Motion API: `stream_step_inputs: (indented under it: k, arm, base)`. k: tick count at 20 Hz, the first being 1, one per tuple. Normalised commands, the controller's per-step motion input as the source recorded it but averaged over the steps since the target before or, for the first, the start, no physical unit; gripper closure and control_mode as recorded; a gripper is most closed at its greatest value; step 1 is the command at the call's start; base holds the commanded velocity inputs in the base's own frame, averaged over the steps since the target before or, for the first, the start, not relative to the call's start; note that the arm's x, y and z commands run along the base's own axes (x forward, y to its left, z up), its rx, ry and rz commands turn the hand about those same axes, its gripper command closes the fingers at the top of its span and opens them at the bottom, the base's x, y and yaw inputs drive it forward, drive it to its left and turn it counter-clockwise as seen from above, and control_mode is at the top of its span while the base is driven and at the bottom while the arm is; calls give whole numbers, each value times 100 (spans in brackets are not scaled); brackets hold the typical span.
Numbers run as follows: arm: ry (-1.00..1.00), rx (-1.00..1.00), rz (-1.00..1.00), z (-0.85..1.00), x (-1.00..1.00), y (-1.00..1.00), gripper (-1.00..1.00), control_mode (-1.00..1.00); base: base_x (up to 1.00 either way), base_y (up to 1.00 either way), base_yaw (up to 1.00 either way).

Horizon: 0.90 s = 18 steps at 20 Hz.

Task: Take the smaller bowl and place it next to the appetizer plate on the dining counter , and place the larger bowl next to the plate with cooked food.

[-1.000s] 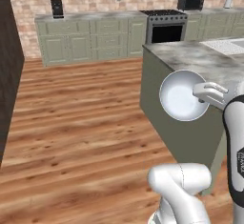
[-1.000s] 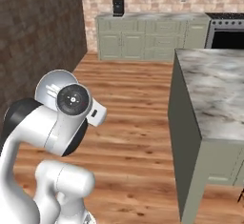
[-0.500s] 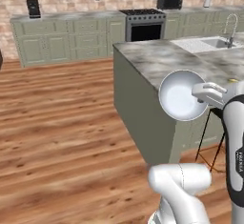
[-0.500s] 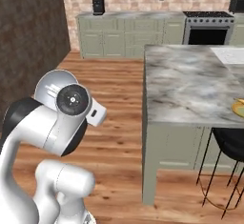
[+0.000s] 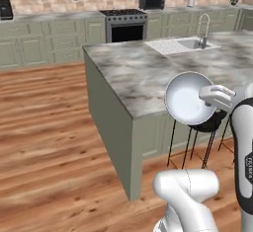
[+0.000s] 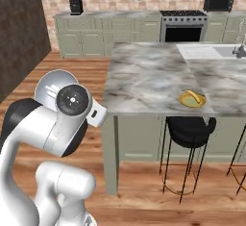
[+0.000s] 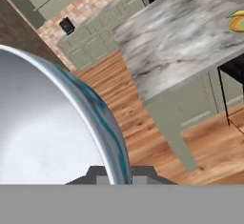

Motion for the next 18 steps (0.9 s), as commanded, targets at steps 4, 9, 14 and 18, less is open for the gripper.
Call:
stream_step_inputs:
  k: [4, 9, 14, 18]
  arm:
    - [0, 0, 0, 0, 0, 0, 100, 100]
    - [0, 0, 0, 0, 0, 0, 100, 100]
    - [0, 0, 0, 0, 0, 0, 100, 100]
    - [0, 0, 0, 0, 0, 0, 100, 100]
  base:
    - [10, -100, -13]
    - [41, -100, -5]
    - [31, -100, -2]
    - [30, -98, 0]
